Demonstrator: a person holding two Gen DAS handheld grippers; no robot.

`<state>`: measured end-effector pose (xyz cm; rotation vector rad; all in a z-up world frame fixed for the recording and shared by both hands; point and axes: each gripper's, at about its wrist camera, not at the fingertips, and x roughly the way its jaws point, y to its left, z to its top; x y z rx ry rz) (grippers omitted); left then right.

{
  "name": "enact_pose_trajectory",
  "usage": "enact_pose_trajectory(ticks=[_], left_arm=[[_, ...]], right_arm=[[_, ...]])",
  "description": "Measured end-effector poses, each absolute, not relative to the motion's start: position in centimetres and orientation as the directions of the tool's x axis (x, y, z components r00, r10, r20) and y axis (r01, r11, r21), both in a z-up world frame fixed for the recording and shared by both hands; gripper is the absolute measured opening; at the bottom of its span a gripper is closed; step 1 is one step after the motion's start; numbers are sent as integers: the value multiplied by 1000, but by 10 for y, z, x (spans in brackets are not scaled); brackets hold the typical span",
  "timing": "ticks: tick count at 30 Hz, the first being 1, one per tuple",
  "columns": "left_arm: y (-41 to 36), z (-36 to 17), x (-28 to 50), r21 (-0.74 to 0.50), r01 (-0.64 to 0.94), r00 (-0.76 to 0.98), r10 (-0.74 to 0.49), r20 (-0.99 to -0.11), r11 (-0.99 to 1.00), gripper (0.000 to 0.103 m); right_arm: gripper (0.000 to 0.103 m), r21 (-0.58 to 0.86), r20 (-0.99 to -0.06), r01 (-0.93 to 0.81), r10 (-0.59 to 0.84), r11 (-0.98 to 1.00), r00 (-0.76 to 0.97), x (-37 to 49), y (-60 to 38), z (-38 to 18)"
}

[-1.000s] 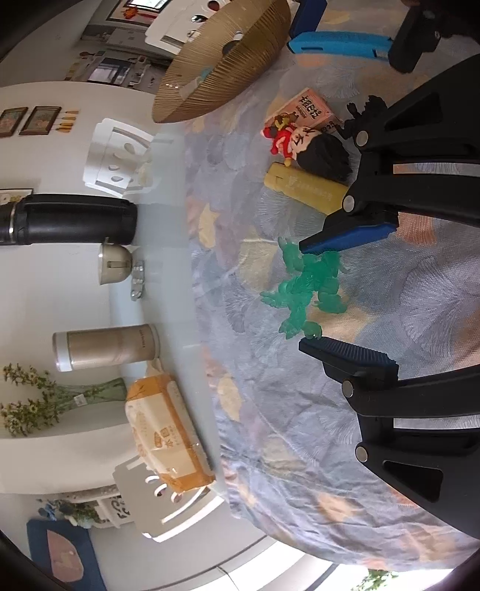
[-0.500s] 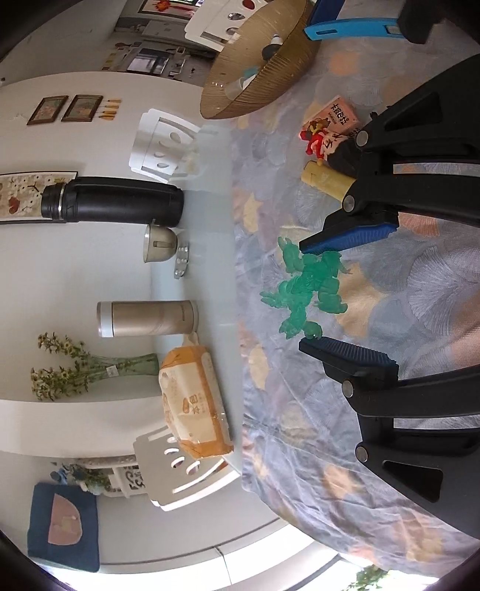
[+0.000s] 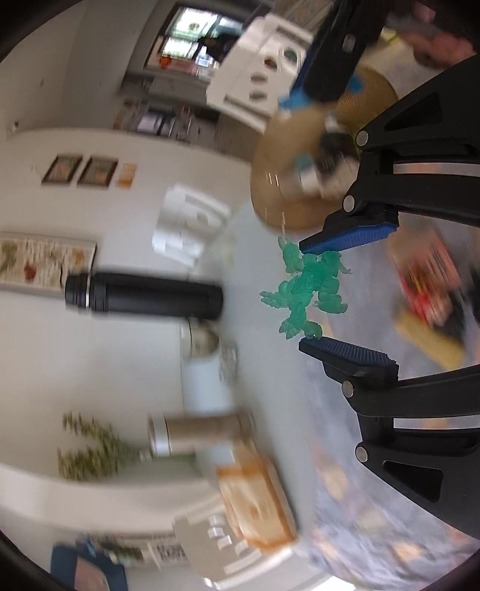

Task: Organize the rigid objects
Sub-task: 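Carry the blue lighter and green gummy star to the bowl and release both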

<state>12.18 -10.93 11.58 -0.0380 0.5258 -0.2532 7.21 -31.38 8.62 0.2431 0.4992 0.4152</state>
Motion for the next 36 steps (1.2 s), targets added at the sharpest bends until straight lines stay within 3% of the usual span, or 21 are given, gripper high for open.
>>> enact_pose_trajectory(ticks=[9, 10, 13, 17, 36], left_arm=[[-191, 108, 148, -93, 414, 730, -391, -560, 906, 47], [-196, 107, 147, -85, 420, 730, -392, -560, 904, 52], [-207, 101, 146, -41, 430, 727, -373, -577, 902, 103], [-202, 98, 147, -94, 436, 701, -403, -588, 895, 103], [-147, 121, 127, -55, 331, 751, -298, -589, 942, 103]], right_arm=[[85, 380, -512, 0, 210, 925, 833, 98, -384, 70], [85, 383, -528, 26, 195, 923, 827, 100, -391, 67], [85, 387, -565, 88, 161, 918, 810, 105, -403, 61], [103, 458, -533, 106, 176, 883, 828, 103, -414, 63], [103, 473, -523, 58, 227, 879, 822, 86, -368, 82]])
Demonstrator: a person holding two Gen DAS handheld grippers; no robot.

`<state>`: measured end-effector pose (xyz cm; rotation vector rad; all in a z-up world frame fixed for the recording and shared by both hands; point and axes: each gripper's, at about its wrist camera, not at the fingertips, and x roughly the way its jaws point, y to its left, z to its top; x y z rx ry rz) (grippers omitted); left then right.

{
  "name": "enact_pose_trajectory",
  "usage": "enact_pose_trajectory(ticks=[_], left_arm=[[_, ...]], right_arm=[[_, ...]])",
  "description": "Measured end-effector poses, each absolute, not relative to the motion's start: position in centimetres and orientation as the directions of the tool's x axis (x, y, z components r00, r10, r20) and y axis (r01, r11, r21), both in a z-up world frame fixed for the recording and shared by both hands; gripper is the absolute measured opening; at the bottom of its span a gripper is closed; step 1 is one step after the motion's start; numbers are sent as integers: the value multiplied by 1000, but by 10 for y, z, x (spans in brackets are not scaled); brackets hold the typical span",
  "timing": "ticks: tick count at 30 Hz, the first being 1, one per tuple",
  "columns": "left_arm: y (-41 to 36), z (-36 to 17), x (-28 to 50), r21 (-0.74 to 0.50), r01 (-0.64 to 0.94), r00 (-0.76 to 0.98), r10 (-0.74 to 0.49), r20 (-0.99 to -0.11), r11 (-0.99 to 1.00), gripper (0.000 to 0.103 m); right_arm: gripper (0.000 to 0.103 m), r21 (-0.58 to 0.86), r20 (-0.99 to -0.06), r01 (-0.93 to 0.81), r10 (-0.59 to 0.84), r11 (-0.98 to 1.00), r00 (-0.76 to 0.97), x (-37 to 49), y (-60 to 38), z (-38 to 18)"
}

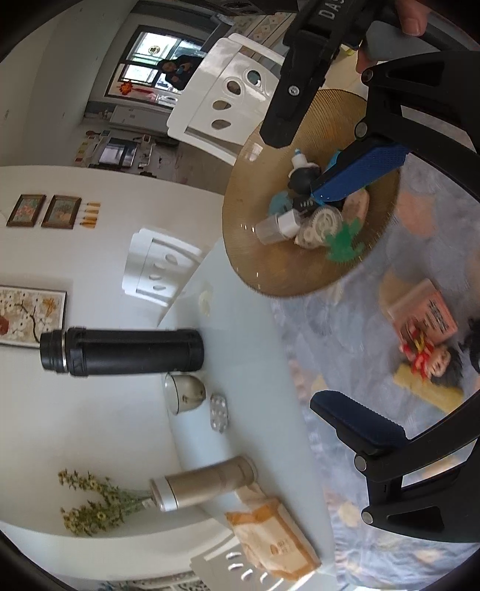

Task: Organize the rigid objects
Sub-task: 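Carry the blue lighter and green gummy star to the bowl and release both, then move both tools back toward the yellow stick and black figure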

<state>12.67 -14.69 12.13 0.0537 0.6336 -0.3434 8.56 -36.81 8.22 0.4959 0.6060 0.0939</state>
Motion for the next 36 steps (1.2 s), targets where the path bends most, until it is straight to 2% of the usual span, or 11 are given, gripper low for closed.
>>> enact_pose_trajectory(ticks=[7, 18, 27, 32, 36], left_arm=[[-100, 119, 120, -80, 257, 762, -253, -597, 963, 103], [-42, 53, 115, -116, 127, 667, -172, -725, 985, 103], [-17, 9, 112, -129, 64, 594, -141, -792, 990, 103], [-32, 2, 115, -7, 146, 579, -92, -810, 989, 103], [-31, 3, 126, -5, 136, 579, -84, -811, 991, 103]], right_arm=[[103, 462, -517, 4, 266, 887, 814, 78, -331, 89], [103, 424, -542, -90, 332, 901, 772, 64, -271, 72], [103, 376, -620, -116, 343, 919, 706, 55, -243, 31], [103, 307, -677, -133, 315, 942, 665, 50, -228, 0], [103, 319, -675, -113, 310, 941, 669, 47, -230, -15]])
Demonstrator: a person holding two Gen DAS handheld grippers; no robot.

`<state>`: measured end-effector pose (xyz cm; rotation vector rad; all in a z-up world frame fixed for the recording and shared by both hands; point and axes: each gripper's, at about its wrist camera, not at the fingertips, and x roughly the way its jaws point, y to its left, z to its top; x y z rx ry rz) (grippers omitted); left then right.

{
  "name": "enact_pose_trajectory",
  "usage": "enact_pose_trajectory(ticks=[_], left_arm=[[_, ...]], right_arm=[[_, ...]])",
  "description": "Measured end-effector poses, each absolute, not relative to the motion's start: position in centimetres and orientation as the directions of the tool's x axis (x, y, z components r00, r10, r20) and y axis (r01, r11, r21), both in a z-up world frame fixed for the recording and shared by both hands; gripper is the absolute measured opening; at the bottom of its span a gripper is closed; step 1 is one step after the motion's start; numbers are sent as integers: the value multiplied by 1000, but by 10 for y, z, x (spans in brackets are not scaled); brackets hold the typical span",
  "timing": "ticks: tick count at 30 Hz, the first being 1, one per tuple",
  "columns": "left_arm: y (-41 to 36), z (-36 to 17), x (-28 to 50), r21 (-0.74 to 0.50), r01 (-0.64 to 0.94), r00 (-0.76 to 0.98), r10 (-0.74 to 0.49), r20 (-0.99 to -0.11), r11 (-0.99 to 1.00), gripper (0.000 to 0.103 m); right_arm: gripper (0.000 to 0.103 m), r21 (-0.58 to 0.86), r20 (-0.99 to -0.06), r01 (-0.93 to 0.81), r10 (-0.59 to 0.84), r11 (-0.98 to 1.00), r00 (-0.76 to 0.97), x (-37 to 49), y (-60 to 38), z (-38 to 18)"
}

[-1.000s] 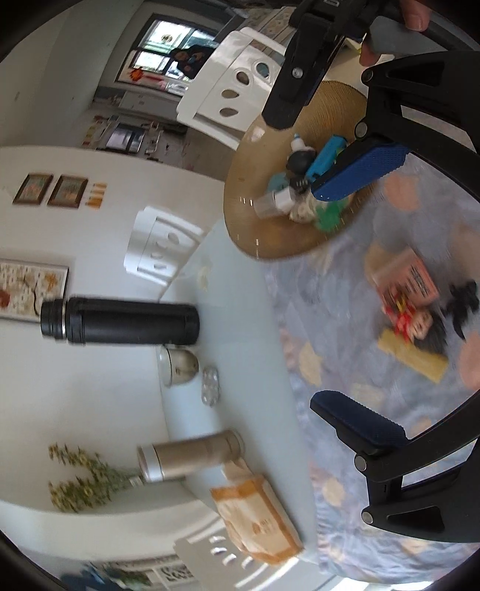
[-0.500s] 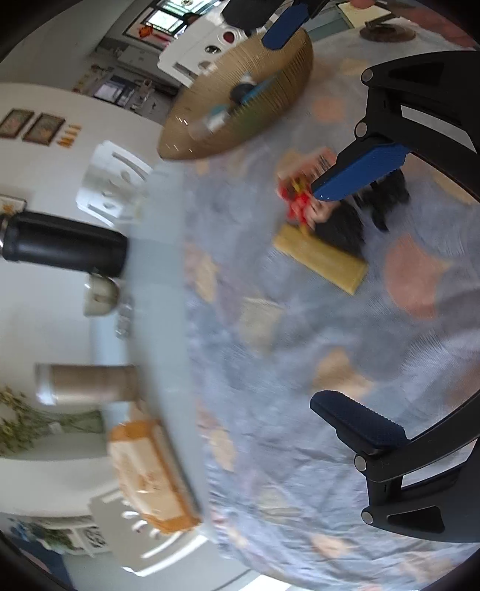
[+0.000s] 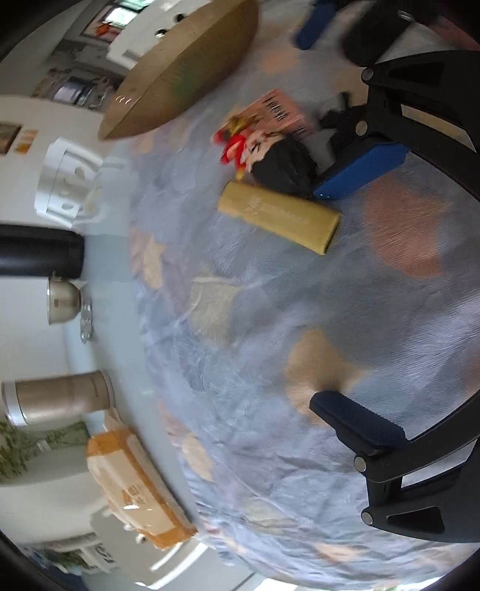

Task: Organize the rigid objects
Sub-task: 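Move both tools back toward the yellow stick and black figure, then grasp the yellow stick with the left tool while the right tool grasps the black figure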

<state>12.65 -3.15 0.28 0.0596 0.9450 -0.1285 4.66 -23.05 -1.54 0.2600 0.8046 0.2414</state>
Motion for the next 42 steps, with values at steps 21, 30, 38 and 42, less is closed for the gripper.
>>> enact_pose_trajectory(ticks=[21, 30, 38, 42], left_arm=[[-55, 2, 172, -4, 382, 540, -227, -811, 924, 103], [-63, 12, 151, -18, 424, 566, -281, -775, 905, 30], [-63, 14, 126, 9, 280, 607, -170, -777, 960, 26], [-63, 14, 120, 40, 215, 623, -105, -775, 976, 31]], right_arm=[[34, 188, -755, -231, 290, 955, 588, 54, -196, -26], [34, 269, -734, -233, 355, 935, 579, 51, -204, -26], [34, 337, -713, -198, 387, 920, 585, 48, -218, -26], [34, 288, -730, -189, 343, 939, 591, 48, -215, -23]])
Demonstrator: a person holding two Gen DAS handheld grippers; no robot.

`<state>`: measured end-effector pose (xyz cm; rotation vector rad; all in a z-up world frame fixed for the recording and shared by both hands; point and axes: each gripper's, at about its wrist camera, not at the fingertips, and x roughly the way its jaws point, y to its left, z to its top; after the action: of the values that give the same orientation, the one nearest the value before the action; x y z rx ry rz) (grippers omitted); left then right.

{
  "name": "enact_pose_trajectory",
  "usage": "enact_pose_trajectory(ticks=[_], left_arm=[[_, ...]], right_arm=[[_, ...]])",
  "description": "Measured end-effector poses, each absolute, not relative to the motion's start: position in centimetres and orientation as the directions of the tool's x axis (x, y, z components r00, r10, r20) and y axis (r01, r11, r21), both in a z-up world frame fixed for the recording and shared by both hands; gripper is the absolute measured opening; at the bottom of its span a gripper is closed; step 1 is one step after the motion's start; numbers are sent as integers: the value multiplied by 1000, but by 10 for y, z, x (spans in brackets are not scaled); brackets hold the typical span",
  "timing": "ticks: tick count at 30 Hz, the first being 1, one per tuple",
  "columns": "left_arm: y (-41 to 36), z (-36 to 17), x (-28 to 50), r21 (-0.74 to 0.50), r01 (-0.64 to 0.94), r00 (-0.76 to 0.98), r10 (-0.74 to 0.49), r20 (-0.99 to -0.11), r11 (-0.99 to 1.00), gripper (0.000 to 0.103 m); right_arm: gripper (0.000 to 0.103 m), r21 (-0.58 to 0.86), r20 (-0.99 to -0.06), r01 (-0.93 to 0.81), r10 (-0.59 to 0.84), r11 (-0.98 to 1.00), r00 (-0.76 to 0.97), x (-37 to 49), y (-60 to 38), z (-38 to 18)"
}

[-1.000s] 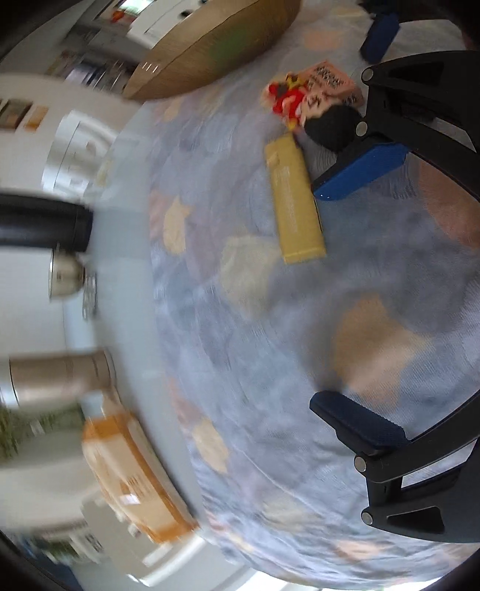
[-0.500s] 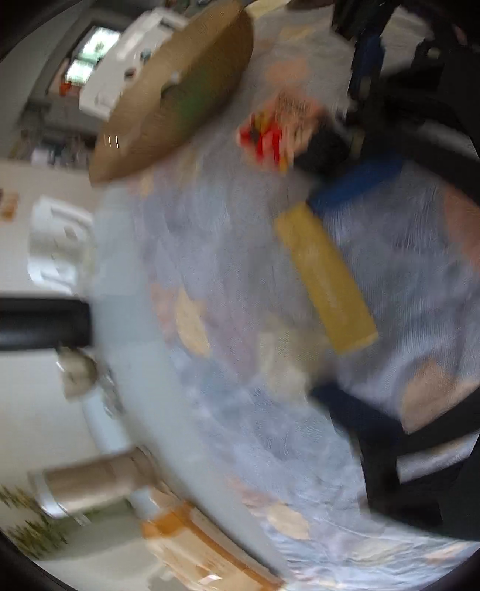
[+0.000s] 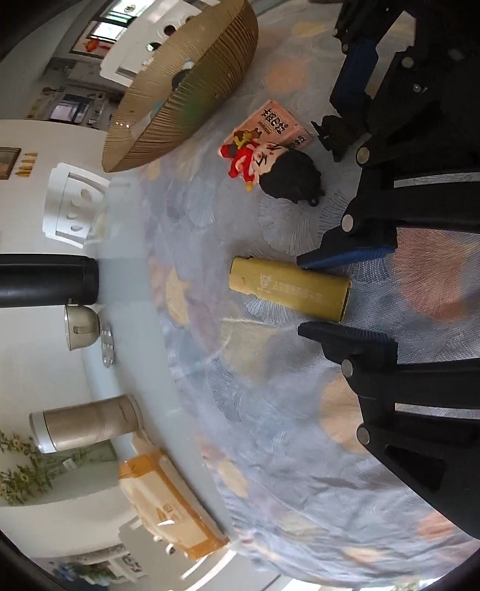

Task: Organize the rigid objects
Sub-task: 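Grasp the yellow stick with the left tool while the right tool grasps the black figure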

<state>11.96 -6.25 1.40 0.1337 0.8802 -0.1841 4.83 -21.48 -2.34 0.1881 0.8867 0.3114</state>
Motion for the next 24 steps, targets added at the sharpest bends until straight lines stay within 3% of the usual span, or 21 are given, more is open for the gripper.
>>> enact_pose_trajectory(ticks=[2, 5, 6, 8, 18, 24], left_arm=[[-60, 13, 125, 41, 196, 623, -92, -777, 980, 43], [-50, 12, 133, -38, 191, 607, -148, -781, 981, 51], [-51, 12, 135, -31, 199, 606, -148, -781, 979, 50], [-56, 12, 133, -37, 230, 607, -173, -775, 972, 23], [-30, 26, 120, -154, 184, 687, -239, -687, 971, 20], [-36, 30, 115, -123, 195, 710, -226, -667, 973, 20]], right_arm=[[34, 235, -744, -197, 306, 952, 593, 52, -206, -22], [38, 191, -755, -207, 278, 960, 594, 58, -200, -23], [38, 180, -757, -205, 269, 962, 595, 60, -198, -23], [35, 186, -753, -208, 275, 960, 597, 60, -199, -23], [33, 227, -652, -314, 383, 922, 655, 39, -198, -7], [33, 261, -578, -396, 472, 880, 666, 27, -196, 2]])
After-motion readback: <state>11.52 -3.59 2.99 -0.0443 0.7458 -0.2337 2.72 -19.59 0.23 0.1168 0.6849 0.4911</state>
